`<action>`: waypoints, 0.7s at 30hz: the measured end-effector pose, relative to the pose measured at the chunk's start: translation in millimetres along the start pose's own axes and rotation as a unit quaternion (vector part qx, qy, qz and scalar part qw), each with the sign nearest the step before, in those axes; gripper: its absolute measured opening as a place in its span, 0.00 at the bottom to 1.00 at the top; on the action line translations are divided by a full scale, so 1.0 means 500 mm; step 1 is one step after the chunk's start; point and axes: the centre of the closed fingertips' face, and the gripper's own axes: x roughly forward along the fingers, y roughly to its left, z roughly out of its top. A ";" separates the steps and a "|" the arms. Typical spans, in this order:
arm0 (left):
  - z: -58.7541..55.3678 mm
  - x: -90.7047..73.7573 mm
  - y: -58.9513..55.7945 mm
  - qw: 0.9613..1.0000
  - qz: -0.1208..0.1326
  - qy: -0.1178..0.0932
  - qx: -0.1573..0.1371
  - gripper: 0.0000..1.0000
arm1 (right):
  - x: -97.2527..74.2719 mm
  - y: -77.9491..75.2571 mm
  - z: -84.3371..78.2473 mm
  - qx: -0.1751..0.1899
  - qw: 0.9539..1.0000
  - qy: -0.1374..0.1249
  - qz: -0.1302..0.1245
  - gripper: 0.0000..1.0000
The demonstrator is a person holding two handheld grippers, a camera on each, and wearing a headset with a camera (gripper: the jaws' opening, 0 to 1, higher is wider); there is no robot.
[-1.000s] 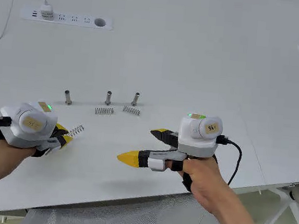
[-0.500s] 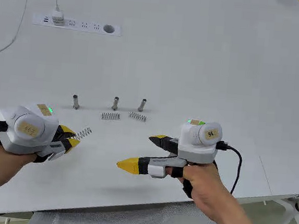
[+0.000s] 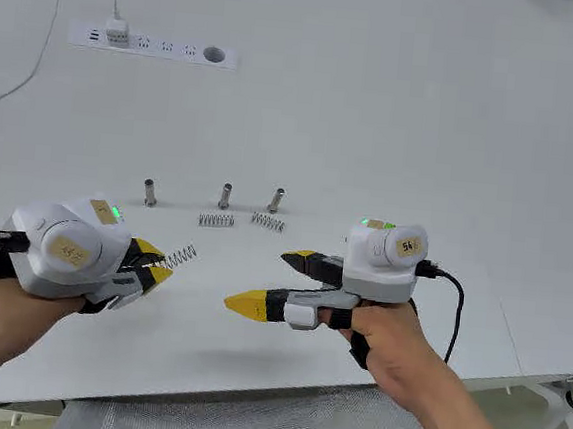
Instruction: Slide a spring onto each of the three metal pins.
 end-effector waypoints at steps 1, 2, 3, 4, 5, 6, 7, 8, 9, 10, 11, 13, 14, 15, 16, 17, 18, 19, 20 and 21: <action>0.003 0.000 -0.002 1.000 -0.001 -0.001 0.001 0.10 | 0.001 0.001 0.001 0.000 1.000 -0.001 0.002 0.81; 0.007 0.000 -0.005 1.000 -0.002 -0.003 0.003 0.10 | 0.002 0.004 0.003 -0.001 1.000 -0.002 0.004 0.80; 0.009 0.000 -0.006 1.000 -0.003 -0.004 0.004 0.10 | 0.002 0.007 0.005 -0.002 1.000 -0.003 0.006 0.79; 0.012 0.000 -0.008 1.000 -0.004 -0.005 0.005 0.10 | 0.002 0.009 0.006 -0.003 1.000 -0.004 0.008 0.78; 0.016 0.000 -0.010 1.000 -0.006 -0.007 0.006 0.10 | 0.003 0.012 0.007 -0.003 1.000 -0.005 0.011 0.77; 0.018 0.000 -0.012 1.000 -0.007 -0.008 0.008 0.10 | 0.003 0.014 0.009 -0.002 1.000 -0.007 0.014 0.75; 0.021 0.001 -0.013 1.000 -0.008 -0.009 0.011 0.10 | 0.003 0.015 0.012 -0.001 1.000 -0.010 0.017 0.74; 0.023 0.002 -0.014 1.000 -0.009 -0.010 0.012 0.10 | 0.003 0.017 0.013 -0.001 1.000 -0.011 0.019 0.73; 0.025 0.003 -0.015 1.000 -0.010 -0.011 0.013 0.10 | 0.004 0.018 0.014 0.000 1.000 -0.012 0.021 0.72; 0.028 0.004 -0.016 1.000 -0.011 -0.012 0.014 0.10 | 0.004 0.020 0.016 0.000 1.000 -0.013 0.023 0.71; 0.030 0.005 -0.018 1.000 -0.012 -0.013 0.015 0.10 | 0.005 0.022 0.018 0.000 1.000 -0.015 0.026 0.70; 0.037 0.008 -0.021 1.000 -0.015 -0.015 0.018 0.10 | 0.005 0.026 0.023 0.002 0.999 -0.020 0.032 0.67; 0.039 0.009 -0.023 1.000 -0.016 -0.016 0.019 0.10 | 0.005 0.027 0.024 0.002 0.999 -0.021 0.034 0.66; 0.042 0.011 -0.026 0.999 -0.018 -0.017 0.020 0.10 | 0.005 0.030 0.027 0.003 0.999 -0.022 0.036 0.65; 0.046 0.011 -0.029 0.999 -0.019 -0.018 0.022 0.10 | 0.005 0.031 0.028 0.003 0.999 -0.023 0.037 0.64; 0.048 0.014 -0.031 0.999 -0.021 -0.019 0.023 0.10 | 0.007 0.032 0.028 0.003 0.999 -0.023 0.039 0.63; 0.049 0.016 -0.032 0.999 -0.022 -0.020 0.024 0.10 | 0.007 0.033 0.029 0.003 0.999 -0.023 0.040 0.63; 0.050 0.017 -0.033 0.999 -0.023 -0.020 0.025 0.10 | 0.007 0.035 0.030 0.003 0.999 -0.023 0.041 0.62; 0.051 0.019 -0.035 0.999 -0.025 -0.021 0.027 0.10 | 0.007 0.036 0.031 0.003 0.999 -0.024 0.043 0.61; 0.052 0.020 -0.036 0.999 -0.026 -0.021 0.027 0.10 | 0.008 0.037 0.032 0.003 0.999 -0.024 0.044 0.61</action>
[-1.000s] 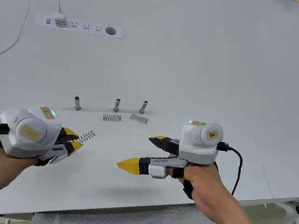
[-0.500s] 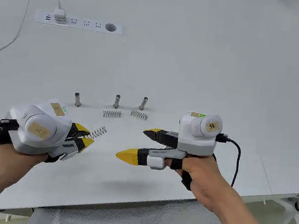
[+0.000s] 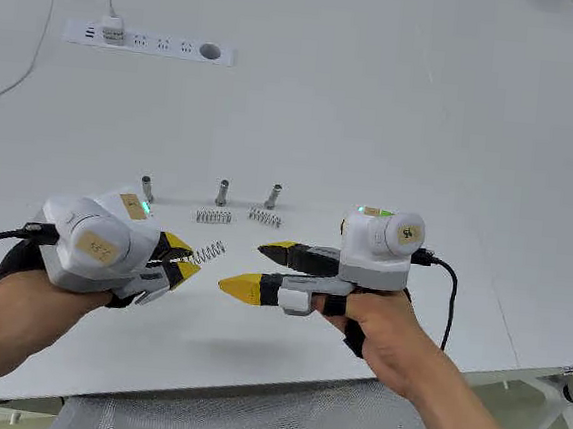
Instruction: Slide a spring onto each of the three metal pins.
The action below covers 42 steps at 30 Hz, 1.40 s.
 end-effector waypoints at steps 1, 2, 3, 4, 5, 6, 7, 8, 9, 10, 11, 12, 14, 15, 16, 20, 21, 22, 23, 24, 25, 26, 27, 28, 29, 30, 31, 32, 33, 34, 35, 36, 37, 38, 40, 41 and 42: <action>0.002 0.002 0.000 1.000 -0.001 -0.001 0.001 0.10 | 0.001 0.001 0.000 0.000 1.000 0.000 0.001 0.60; 0.003 0.003 -0.001 1.000 -0.001 -0.001 0.001 0.10 | 0.002 0.002 0.000 0.001 1.000 -0.001 0.002 0.59; 0.006 0.004 -0.001 1.000 -0.001 -0.002 0.002 0.10 | 0.002 0.003 0.000 0.001 1.000 -0.001 0.003 0.59; 0.009 0.005 -0.001 1.000 -0.002 -0.003 0.002 0.10 | 0.002 0.004 0.001 0.001 1.000 0.000 0.005 0.58; 0.011 0.005 -0.002 1.000 -0.002 -0.005 0.003 0.10 | 0.002 0.005 0.001 0.002 1.000 -0.001 0.006 0.58; 0.015 0.006 -0.001 1.000 -0.003 -0.007 0.003 0.10 | 0.002 0.005 0.002 0.003 1.000 -0.001 0.008 0.57; 0.018 0.007 -0.002 1.000 -0.003 -0.007 0.004 0.10 | 0.002 0.006 0.002 0.004 1.000 -0.002 0.009 0.57; 0.020 0.008 -0.002 1.000 -0.004 -0.008 0.005 0.10 | 0.003 0.008 0.003 0.005 1.000 -0.002 0.011 0.56; 0.026 0.009 -0.003 1.000 -0.004 -0.010 0.006 0.10 | 0.003 0.009 0.004 0.006 1.000 -0.003 0.013 0.55; 0.028 0.011 -0.004 1.000 -0.005 -0.011 0.006 0.10 | 0.003 0.009 0.005 0.008 1.000 -0.003 0.014 0.54; 0.031 0.013 -0.006 1.000 -0.007 -0.013 0.008 0.10 | 0.003 0.010 0.006 0.010 1.000 -0.004 0.016 0.54; 0.035 0.014 -0.008 1.000 -0.008 -0.014 0.009 0.10 | 0.003 0.010 0.007 0.012 1.000 -0.005 0.017 0.53; 0.045 0.018 -0.014 1.000 -0.011 -0.016 0.014 0.10 | 0.004 0.012 0.008 0.015 1.000 -0.007 0.020 0.51; 0.049 0.019 -0.017 1.000 -0.012 -0.017 0.016 0.10 | 0.004 0.012 0.009 0.016 1.000 -0.007 0.022 0.50; 0.053 0.021 -0.019 1.000 -0.014 -0.018 0.017 0.10 | 0.003 0.012 0.011 0.019 1.000 -0.009 0.024 0.49; 0.060 0.028 -0.022 0.999 -0.015 -0.017 0.030 0.10 | 0.000 0.017 0.017 0.026 0.999 -0.016 0.032 0.44; 0.062 0.029 -0.022 0.999 -0.016 -0.019 0.032 0.10 | -0.001 0.016 0.018 0.029 0.999 -0.018 0.032 0.43; 0.062 0.029 -0.022 0.999 -0.016 -0.019 0.031 0.10 | -0.002 0.015 0.018 0.032 0.999 -0.019 0.033 0.43; 0.064 0.029 -0.023 0.999 -0.017 -0.021 0.029 0.10 | -0.004 0.015 0.018 0.035 0.999 -0.020 0.034 0.43; 0.066 0.029 -0.024 0.999 -0.019 -0.022 0.029 0.10 | -0.006 0.013 0.020 0.038 0.998 -0.023 0.034 0.42; 0.067 0.029 -0.025 0.999 -0.019 -0.022 0.030 0.10 | -0.008 0.013 0.022 0.040 0.998 -0.027 0.035 0.42; 0.066 0.030 -0.025 0.999 -0.020 -0.021 0.034 0.10 | -0.010 0.012 0.026 0.045 0.998 -0.033 0.036 0.41; 0.066 0.031 -0.026 0.999 -0.021 -0.020 0.037 0.10 | -0.011 0.012 0.030 0.049 0.997 -0.038 0.038 0.41; 0.066 0.032 -0.027 0.999 -0.021 -0.019 0.039 0.10 | -0.012 0.011 0.034 0.054 0.997 -0.043 0.039 0.40; 0.066 0.032 -0.029 0.999 -0.022 -0.019 0.040 0.10 | -0.014 0.010 0.038 0.059 0.996 -0.050 0.040 0.40; 0.067 0.033 -0.030 0.999 -0.024 -0.019 0.041 0.10 | -0.015 0.010 0.040 0.062 0.996 -0.053 0.042 0.39; 0.068 0.033 -0.031 0.999 -0.025 -0.019 0.043 0.10 | -0.015 0.009 0.043 0.065 0.995 -0.057 0.042 0.38; 0.069 0.034 -0.033 0.998 -0.025 -0.019 0.045 0.10 | -0.015 0.008 0.043 0.067 0.995 -0.058 0.042 0.37; 0.070 0.035 -0.033 0.998 -0.026 -0.019 0.047 0.10 | -0.015 0.008 0.043 0.068 0.995 -0.058 0.042 0.36; 0.071 0.035 -0.034 0.998 -0.026 -0.019 0.049 0.10 | -0.016 0.008 0.044 0.068 0.995 -0.058 0.041 0.35; 0.071 0.035 -0.035 0.998 -0.027 -0.019 0.050 0.10 | -0.016 0.007 0.043 0.068 0.995 -0.058 0.040 0.35; 0.072 0.036 -0.035 0.998 -0.027 -0.019 0.051 0.10 | -0.017 0.004 0.043 0.069 0.995 -0.059 0.040 0.33; 0.072 0.036 -0.036 0.998 -0.028 -0.018 0.053 0.10 | -0.019 0.004 0.044 0.070 0.995 -0.061 0.041 0.31; 0.072 0.037 -0.036 0.998 -0.029 -0.018 0.054 0.10 | -0.021 0.005 0.045 0.072 0.995 -0.063 0.043 0.30; 0.072 0.037 -0.037 0.998 -0.030 -0.018 0.057 0.10 | -0.023 0.004 0.047 0.076 0.994 -0.067 0.045 0.26; 0.072 0.037 -0.038 0.998 -0.030 -0.018 0.058 0.10 | -0.024 0.004 0.047 0.076 0.994 -0.067 0.045 0.25; 0.072 0.037 -0.039 0.998 -0.032 -0.018 0.059 0.10 | -0.024 0.004 0.046 0.075 0.994 -0.068 0.044 0.23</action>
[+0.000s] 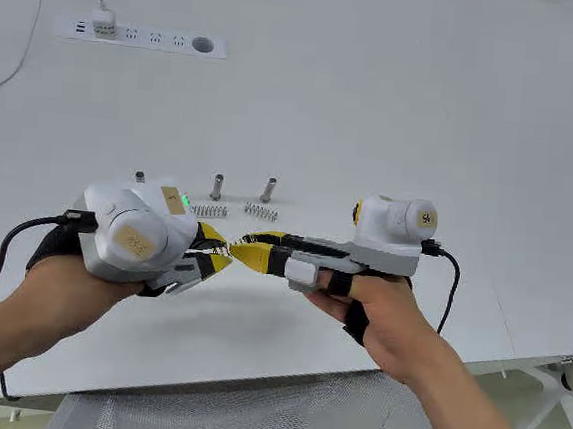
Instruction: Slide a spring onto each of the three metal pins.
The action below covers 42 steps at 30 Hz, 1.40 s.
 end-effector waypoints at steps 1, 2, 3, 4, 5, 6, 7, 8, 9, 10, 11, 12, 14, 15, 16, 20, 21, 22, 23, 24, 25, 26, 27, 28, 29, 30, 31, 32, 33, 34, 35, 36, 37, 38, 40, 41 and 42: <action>0.000 0.000 0.000 1.000 0.000 0.000 0.001 0.10 | 0.000 -0.001 -0.001 0.000 1.000 0.001 -0.001 0.21; 0.000 0.000 -0.002 1.000 -0.002 0.001 0.004 0.10 | 0.000 -0.001 -0.002 -0.001 1.000 0.002 -0.002 0.19; 0.000 0.000 -0.003 1.000 -0.002 0.001 0.005 0.10 | -0.001 0.000 -0.002 -0.001 1.000 0.002 -0.001 0.16; 0.000 0.001 -0.003 1.000 -0.003 0.002 0.007 0.10 | 0.000 0.000 -0.003 -0.001 1.000 0.003 0.000 0.15; 0.000 0.001 -0.003 1.000 -0.003 0.002 0.008 0.10 | 0.000 0.001 -0.003 -0.001 1.000 0.003 0.000 0.13; 0.000 0.001 -0.004 1.000 -0.004 0.002 0.008 0.10 | 0.000 -0.001 -0.004 -0.001 1.000 0.004 -0.001 0.12; -0.001 0.001 -0.003 1.000 -0.004 0.002 0.010 0.10 | 0.001 0.000 -0.004 0.000 1.000 0.005 -0.001 0.12; -0.001 0.001 -0.003 1.000 -0.004 0.003 0.010 0.10 | 0.001 0.001 -0.004 0.002 1.000 0.006 -0.001 0.12; -0.001 0.001 -0.004 1.000 -0.005 0.003 0.010 0.10 | 0.001 0.000 -0.005 0.003 1.000 0.008 -0.002 0.12; -0.002 0.001 -0.004 1.000 -0.005 0.003 0.010 0.10 | 0.001 0.000 -0.005 0.003 1.000 0.009 -0.002 0.12; -0.002 0.001 -0.005 1.000 -0.006 0.003 0.010 0.10 | 0.001 0.000 -0.006 0.004 1.000 0.010 -0.002 0.12; -0.002 0.001 -0.005 1.000 -0.007 0.003 0.011 0.10 | 0.001 0.000 -0.007 0.003 1.000 0.012 -0.002 0.12; -0.002 0.001 -0.005 1.000 -0.008 0.003 0.012 0.10 | 0.000 -0.001 -0.007 0.003 1.000 0.014 -0.003 0.12; -0.002 0.002 -0.005 1.000 -0.008 0.003 0.012 0.10 | 0.000 -0.001 -0.008 0.004 1.000 0.015 -0.004 0.12; -0.002 0.002 -0.006 1.000 -0.010 0.003 0.012 0.10 | 0.001 -0.001 -0.008 0.004 1.000 0.016 -0.004 0.12; -0.001 0.004 -0.007 1.000 -0.014 0.003 0.012 0.10 | -0.001 -0.001 -0.008 0.002 1.000 0.020 -0.006 0.12; 0.000 0.005 -0.007 1.000 -0.015 0.002 0.012 0.10 | -0.002 0.000 -0.007 0.002 1.000 0.021 -0.007 0.12; 0.001 0.005 -0.007 1.000 -0.016 0.001 0.012 0.10 | -0.003 0.000 -0.006 0.000 1.000 0.022 -0.008 0.12; 0.002 0.006 -0.007 1.000 -0.017 0.000 0.012 0.10 | -0.004 0.001 -0.005 -0.002 1.000 0.023 -0.009 0.12; 0.003 0.007 -0.007 1.000 -0.019 0.000 0.012 0.10 | -0.006 0.002 -0.005 -0.005 1.000 0.026 -0.011 0.12; 0.004 0.008 -0.007 1.000 -0.020 -0.001 0.013 0.10 | -0.007 0.003 -0.005 -0.009 0.999 0.029 -0.013 0.12; 0.005 0.009 -0.009 1.000 -0.021 -0.001 0.014 0.10 | -0.008 0.004 -0.004 -0.016 0.999 0.032 -0.015 0.12; 0.006 0.010 -0.010 1.000 -0.023 -0.002 0.014 0.10 | -0.009 0.004 -0.004 -0.019 0.999 0.035 -0.017 0.12; 0.007 0.011 -0.011 1.000 -0.024 -0.002 0.015 0.10 | -0.009 0.005 -0.004 -0.021 0.999 0.037 -0.018 0.12; 0.008 0.012 -0.012 1.000 -0.026 -0.002 0.016 0.10 | -0.011 0.005 -0.004 -0.024 0.999 0.041 -0.020 0.12; 0.008 0.013 -0.013 0.999 -0.027 -0.002 0.016 0.10 | -0.012 0.004 -0.004 -0.027 0.998 0.043 -0.021 0.12; 0.010 0.013 -0.014 0.999 -0.028 -0.004 0.018 0.10 | -0.013 0.005 -0.003 -0.031 0.998 0.045 -0.023 0.12; 0.011 0.014 -0.015 0.999 -0.030 -0.005 0.018 0.10 | -0.014 0.005 -0.002 -0.032 0.998 0.047 -0.023 0.12; 0.012 0.014 -0.015 0.999 -0.031 -0.006 0.019 0.10 | -0.015 0.006 -0.001 -0.034 0.998 0.047 -0.024 0.12; 0.014 0.015 -0.015 0.999 -0.031 -0.008 0.019 0.10 | -0.017 0.006 0.000 -0.037 0.998 0.049 -0.025 0.12; 0.014 0.015 -0.015 0.999 -0.032 -0.009 0.019 0.10 | -0.017 0.006 0.000 -0.039 0.998 0.051 -0.025 0.12; 0.015 0.015 -0.015 0.999 -0.033 -0.010 0.019 0.10 | -0.018 0.007 0.001 -0.041 0.997 0.052 -0.025 0.12; 0.017 0.015 -0.015 0.999 -0.034 -0.011 0.020 0.10 | -0.018 0.008 0.002 -0.043 0.997 0.054 -0.025 0.12; 0.018 0.014 -0.016 0.999 -0.035 -0.012 0.020 0.10 | -0.019 0.009 0.003 -0.045 0.997 0.055 -0.025 0.12; 0.020 0.014 -0.016 0.999 -0.037 -0.014 0.021 0.10 | -0.020 0.010 0.003 -0.052 0.997 0.060 -0.024 0.12; 0.020 0.014 -0.017 0.999 -0.037 -0.014 0.022 0.10 | -0.020 0.013 0.004 -0.055 0.996 0.063 -0.023 0.12; 0.021 0.014 -0.017 0.999 -0.038 -0.015 0.022 0.10 | -0.020 0.016 0.005 -0.057 0.996 0.065 -0.022 0.13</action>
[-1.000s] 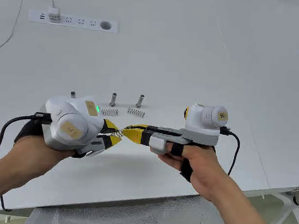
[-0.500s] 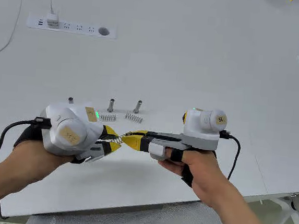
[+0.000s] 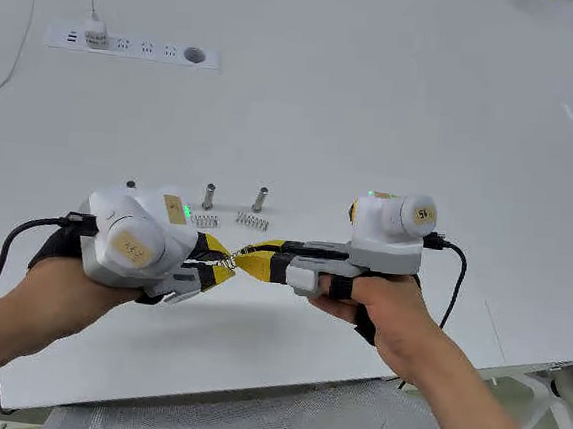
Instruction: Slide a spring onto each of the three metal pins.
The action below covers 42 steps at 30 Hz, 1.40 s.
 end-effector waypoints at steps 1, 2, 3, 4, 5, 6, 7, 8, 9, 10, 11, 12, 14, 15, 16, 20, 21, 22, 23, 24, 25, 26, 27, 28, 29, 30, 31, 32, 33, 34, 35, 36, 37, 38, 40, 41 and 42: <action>0.001 0.000 -0.001 1.000 -0.001 0.000 0.000 0.10 | -0.001 0.002 0.001 -0.003 1.000 0.001 0.003 0.13; 0.001 0.000 -0.001 1.000 -0.002 0.001 0.002 0.10 | -0.002 0.003 0.003 -0.005 1.000 0.001 0.004 0.13; -0.001 0.000 -0.001 1.000 -0.001 0.004 0.005 0.10 | -0.003 0.003 0.005 -0.006 1.000 -0.001 0.004 0.13; -0.003 0.000 -0.001 1.000 -0.001 0.007 0.009 0.10 | -0.005 0.003 0.010 -0.007 1.000 -0.005 0.005 0.13; -0.006 0.000 -0.001 1.000 -0.001 0.009 0.011 0.10 | -0.008 0.006 0.015 -0.004 1.000 -0.011 0.009 0.13; -0.006 0.000 -0.002 1.000 -0.002 0.008 0.011 0.10 | -0.010 0.005 0.019 -0.002 1.000 -0.015 0.009 0.14; -0.005 0.000 -0.003 1.000 -0.003 0.006 0.009 0.10 | -0.012 0.004 0.022 0.000 1.000 -0.019 0.009 0.14; -0.004 -0.001 -0.004 1.000 -0.004 0.005 0.009 0.10 | -0.012 0.002 0.022 0.001 1.000 -0.019 0.008 0.15; -0.004 -0.002 -0.004 1.000 -0.004 0.004 0.010 0.10 | -0.012 0.001 0.021 0.000 1.000 -0.017 0.007 0.16; -0.004 -0.002 -0.004 1.000 -0.004 0.004 0.011 0.10 | -0.013 -0.001 0.018 -0.003 1.000 -0.012 0.006 0.16; -0.004 -0.002 -0.004 1.000 -0.004 0.004 0.011 0.10 | -0.014 -0.002 0.016 -0.004 1.000 -0.010 0.005 0.16; -0.005 -0.002 -0.003 1.000 -0.003 0.004 0.011 0.10 | -0.015 -0.003 0.015 -0.004 1.000 -0.009 0.004 0.17; -0.005 -0.002 -0.002 1.000 -0.003 0.004 0.011 0.10 | -0.017 -0.001 0.015 -0.004 1.000 -0.008 0.006 0.18; -0.004 -0.003 -0.001 1.000 -0.002 0.003 0.011 0.10 | -0.019 0.001 0.014 -0.007 1.000 -0.007 0.007 0.18; -0.004 -0.003 -0.001 1.000 -0.002 0.003 0.011 0.10 | -0.021 0.002 0.014 -0.010 1.000 -0.005 0.008 0.19; 0.001 -0.003 -0.001 1.000 -0.003 0.001 0.013 0.10 | -0.027 0.002 0.016 -0.025 1.000 0.006 0.008 0.21; 0.002 -0.003 -0.001 1.000 -0.003 0.000 0.013 0.10 | -0.029 0.002 0.017 -0.029 1.000 0.009 0.008 0.21; 0.003 -0.004 -0.001 1.000 -0.004 -0.001 0.014 0.10 | -0.031 0.003 0.018 -0.036 0.999 0.014 0.009 0.21; 0.005 -0.004 -0.001 1.000 -0.004 -0.002 0.014 0.10 | -0.033 0.003 0.019 -0.042 0.999 0.019 0.008 0.22; 0.005 -0.004 -0.001 1.000 -0.005 -0.002 0.015 0.10 | -0.034 0.002 0.018 -0.051 0.998 0.026 0.007 0.22; 0.008 -0.004 -0.002 1.000 -0.006 -0.004 0.014 0.10 | -0.037 0.001 0.017 -0.064 0.997 0.035 0.006 0.22; 0.009 -0.004 -0.002 1.000 -0.006 -0.005 0.014 0.10 | -0.038 0.001 0.017 -0.073 0.996 0.042 0.005 0.23; 0.010 -0.004 -0.002 1.000 -0.007 -0.005 0.015 0.10 | -0.040 0.004 0.016 -0.084 0.995 0.051 0.004 0.23; 0.010 -0.004 -0.002 1.000 -0.007 -0.005 0.015 0.10 | -0.041 0.007 0.016 -0.093 0.994 0.058 0.004 0.23; 0.010 -0.004 -0.003 1.000 -0.008 -0.006 0.015 0.10 | -0.042 0.008 0.014 -0.102 0.993 0.065 0.004 0.23; 0.011 -0.004 -0.003 1.000 -0.008 -0.006 0.016 0.10 | -0.043 0.011 0.012 -0.117 0.990 0.075 0.003 0.23; 0.012 -0.004 -0.004 1.000 -0.008 -0.006 0.016 0.10 | -0.043 0.013 0.011 -0.124 0.989 0.081 0.002 0.23; 0.013 -0.004 -0.005 1.000 -0.008 -0.006 0.016 0.10 | -0.043 0.017 0.008 -0.132 0.987 0.089 0.003 0.23; 0.014 -0.005 -0.005 1.000 -0.009 -0.006 0.017 0.10 | -0.043 0.019 0.007 -0.138 0.986 0.094 0.004 0.23; 0.015 -0.005 -0.006 1.000 -0.009 -0.007 0.017 0.10 | -0.043 0.021 0.006 -0.143 0.985 0.099 0.005 0.23; 0.016 -0.005 -0.006 1.000 -0.009 -0.007 0.018 0.10 | -0.042 0.023 0.004 -0.149 0.983 0.105 0.006 0.23; 0.016 -0.005 -0.007 1.000 -0.009 -0.006 0.018 0.10 | -0.042 0.024 0.004 -0.152 0.982 0.108 0.008 0.23; 0.017 -0.006 -0.007 1.000 -0.009 -0.006 0.019 0.10 | -0.041 0.026 0.004 -0.157 0.981 0.112 0.010 0.23; 0.016 -0.005 -0.008 1.000 -0.010 -0.006 0.020 0.10 | -0.040 0.027 0.004 -0.160 0.980 0.115 0.011 0.23; 0.016 -0.005 -0.008 1.000 -0.011 -0.005 0.022 0.10 | -0.039 0.029 0.006 -0.172 0.977 0.123 0.013 0.23; 0.017 -0.005 -0.009 1.000 -0.012 -0.005 0.023 0.10 | -0.038 0.029 0.007 -0.177 0.976 0.126 0.013 0.23; 0.018 -0.005 -0.010 1.000 -0.013 -0.005 0.024 0.10 | -0.037 0.028 0.007 -0.185 0.974 0.133 0.013 0.23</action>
